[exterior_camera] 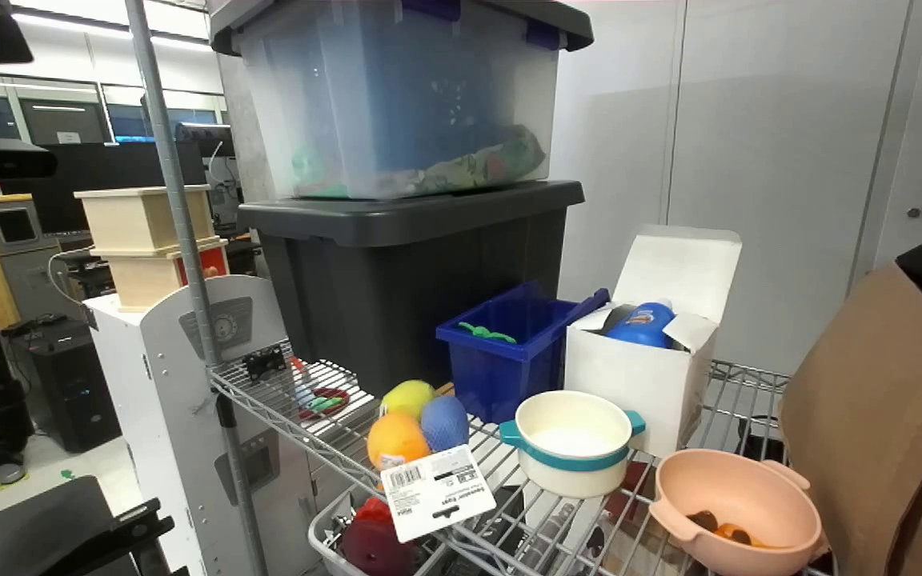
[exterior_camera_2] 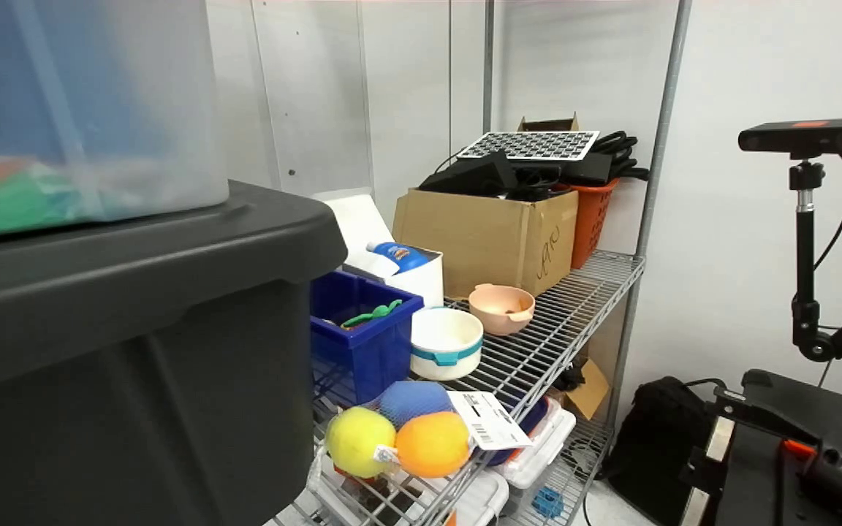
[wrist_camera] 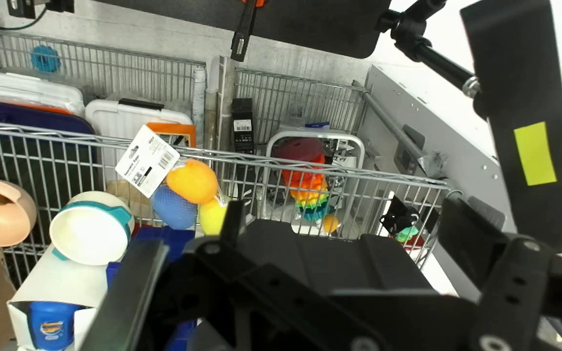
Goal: Put the radish toy in the pink bowl
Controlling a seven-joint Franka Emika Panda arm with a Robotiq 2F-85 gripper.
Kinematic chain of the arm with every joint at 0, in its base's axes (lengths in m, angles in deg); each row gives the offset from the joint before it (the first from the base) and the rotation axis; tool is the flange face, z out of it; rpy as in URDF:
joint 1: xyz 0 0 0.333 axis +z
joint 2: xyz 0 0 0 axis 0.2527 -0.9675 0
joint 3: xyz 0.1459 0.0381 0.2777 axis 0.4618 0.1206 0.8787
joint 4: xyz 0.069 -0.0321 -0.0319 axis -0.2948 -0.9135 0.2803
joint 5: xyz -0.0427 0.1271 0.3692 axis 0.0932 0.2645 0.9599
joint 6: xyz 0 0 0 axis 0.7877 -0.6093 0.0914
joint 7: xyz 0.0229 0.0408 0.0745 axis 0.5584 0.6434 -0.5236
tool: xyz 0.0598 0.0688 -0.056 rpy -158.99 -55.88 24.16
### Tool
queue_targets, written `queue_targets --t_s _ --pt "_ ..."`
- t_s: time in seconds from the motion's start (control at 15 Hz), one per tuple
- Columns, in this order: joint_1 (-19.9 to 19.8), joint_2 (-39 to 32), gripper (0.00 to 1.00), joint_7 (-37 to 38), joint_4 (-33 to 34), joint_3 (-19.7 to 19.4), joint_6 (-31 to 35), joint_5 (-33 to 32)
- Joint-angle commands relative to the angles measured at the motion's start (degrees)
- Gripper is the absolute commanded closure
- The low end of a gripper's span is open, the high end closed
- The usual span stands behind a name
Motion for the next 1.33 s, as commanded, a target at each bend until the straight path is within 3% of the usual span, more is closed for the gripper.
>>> queue_targets --t_s 0.0,0.33,0.8,1.27 --pt "-1.9 -1.5 0.00 0.1 0.7 -1.0 0.4 -1.8" --pt "-6.0 -3.0 0.00 -0.1 1.1 -3.0 0.5 -4.9" --pt "-12.5 -7.2 0.00 -1.8 2.1 -8.8 0.9 -10.6" --pt "-13.8 -16.3 0.00 -2.5 4.6 -10.5 2.9 -10.6"
